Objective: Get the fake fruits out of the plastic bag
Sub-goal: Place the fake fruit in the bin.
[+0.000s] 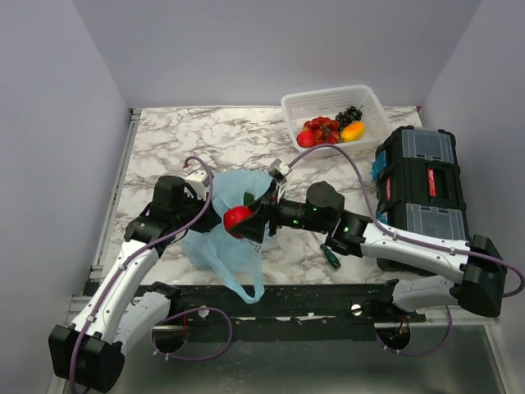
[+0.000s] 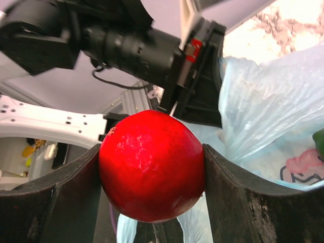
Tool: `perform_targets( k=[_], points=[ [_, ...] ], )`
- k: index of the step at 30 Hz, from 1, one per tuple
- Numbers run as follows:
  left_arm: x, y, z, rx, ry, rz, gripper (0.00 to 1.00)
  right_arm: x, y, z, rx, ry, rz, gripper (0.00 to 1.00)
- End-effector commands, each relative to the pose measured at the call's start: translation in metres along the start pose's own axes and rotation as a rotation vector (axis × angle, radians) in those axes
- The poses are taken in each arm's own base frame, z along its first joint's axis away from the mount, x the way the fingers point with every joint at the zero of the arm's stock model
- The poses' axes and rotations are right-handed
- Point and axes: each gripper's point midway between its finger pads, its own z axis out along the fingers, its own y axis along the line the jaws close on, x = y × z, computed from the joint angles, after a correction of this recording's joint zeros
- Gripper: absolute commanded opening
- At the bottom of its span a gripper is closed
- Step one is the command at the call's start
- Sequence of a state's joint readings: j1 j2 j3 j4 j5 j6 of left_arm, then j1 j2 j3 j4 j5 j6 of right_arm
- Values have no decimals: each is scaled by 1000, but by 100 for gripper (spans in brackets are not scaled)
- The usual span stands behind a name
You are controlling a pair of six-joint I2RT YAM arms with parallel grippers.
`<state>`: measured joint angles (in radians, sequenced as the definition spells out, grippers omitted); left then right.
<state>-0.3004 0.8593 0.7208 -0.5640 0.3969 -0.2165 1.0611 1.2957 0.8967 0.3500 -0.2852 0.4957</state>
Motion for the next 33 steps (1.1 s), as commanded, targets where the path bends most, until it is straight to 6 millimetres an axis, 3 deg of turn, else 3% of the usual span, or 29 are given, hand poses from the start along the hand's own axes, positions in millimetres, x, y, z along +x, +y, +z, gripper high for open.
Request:
perform_targets(
  k=[1,3,5,10,14,16,23,33],
  points=[
    [-5,1,-2,-8,-29,15,0,-39,3,-13,73,-94,-56,1],
    [-6,1,-3,-7,-33,18,0,-49,-11,-22,163,-142,-84,1],
    [-5,2,-3,-14,-34,16,0,-60,-37,-34,331,-193,-100,1],
    [-6,2,-4,-14,-37,21,0,-85,-96,-89,750,-341,-138,1],
    [-6,1,-2,-4,-34,23,0,-92,-129,-130,1001,-419,-162,1],
    [-5,0,-1,0,-25,20,0,-91,-144,-140,1082,-423,-173,1],
    [-6,-1,-3,3,-35,25,0,-95,-209,-146,1246,-388,-125,1],
    [-7,-1,-6,-3,-47,31,0,-118,-317,-119,1329,-356,-64,1]
  ],
)
